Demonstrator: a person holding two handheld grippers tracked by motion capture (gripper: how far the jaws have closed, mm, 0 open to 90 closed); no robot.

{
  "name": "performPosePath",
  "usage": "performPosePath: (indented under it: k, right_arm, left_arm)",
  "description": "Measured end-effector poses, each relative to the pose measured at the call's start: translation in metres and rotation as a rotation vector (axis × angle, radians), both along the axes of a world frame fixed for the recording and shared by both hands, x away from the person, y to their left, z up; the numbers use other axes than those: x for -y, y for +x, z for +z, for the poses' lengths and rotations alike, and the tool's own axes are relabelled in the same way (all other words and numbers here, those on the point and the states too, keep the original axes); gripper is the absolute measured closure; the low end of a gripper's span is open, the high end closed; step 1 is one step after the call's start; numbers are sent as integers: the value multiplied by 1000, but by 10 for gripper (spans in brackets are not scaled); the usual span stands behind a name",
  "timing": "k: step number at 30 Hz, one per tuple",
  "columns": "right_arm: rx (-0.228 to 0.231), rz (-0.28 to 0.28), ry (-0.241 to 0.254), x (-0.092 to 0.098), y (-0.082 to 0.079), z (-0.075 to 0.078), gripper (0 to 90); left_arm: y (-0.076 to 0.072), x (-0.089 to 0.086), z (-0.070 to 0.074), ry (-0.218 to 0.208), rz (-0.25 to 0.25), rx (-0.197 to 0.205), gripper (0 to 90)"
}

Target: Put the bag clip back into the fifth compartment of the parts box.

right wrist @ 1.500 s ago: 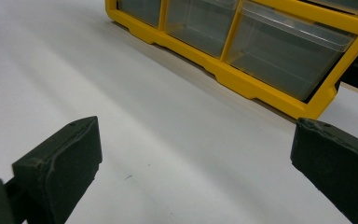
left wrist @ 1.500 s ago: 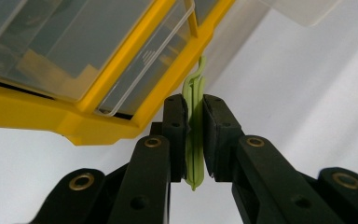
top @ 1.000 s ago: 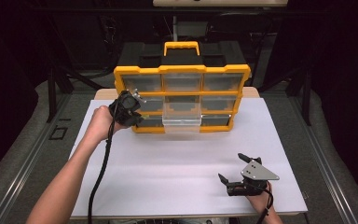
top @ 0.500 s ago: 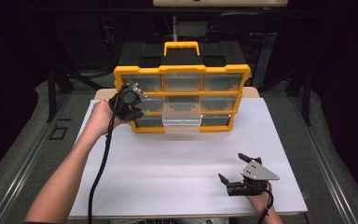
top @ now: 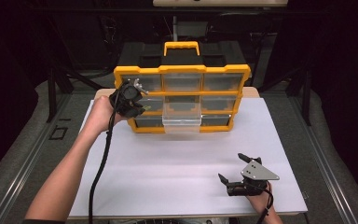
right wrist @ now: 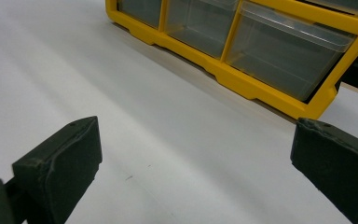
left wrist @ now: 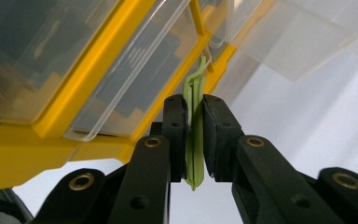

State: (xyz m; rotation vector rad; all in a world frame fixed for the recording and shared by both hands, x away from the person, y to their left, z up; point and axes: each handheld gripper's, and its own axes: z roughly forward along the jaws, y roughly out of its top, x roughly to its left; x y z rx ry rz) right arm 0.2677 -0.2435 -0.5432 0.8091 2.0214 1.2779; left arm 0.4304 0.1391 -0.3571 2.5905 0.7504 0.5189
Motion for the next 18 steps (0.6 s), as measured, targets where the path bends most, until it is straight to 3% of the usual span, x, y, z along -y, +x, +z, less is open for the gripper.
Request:
performPosePath:
  k: [18]
  right_arm:
    - [2,0,-2,0,0,0,14]
  left_arm:
    - [0,14,15,2,-28,26,803]
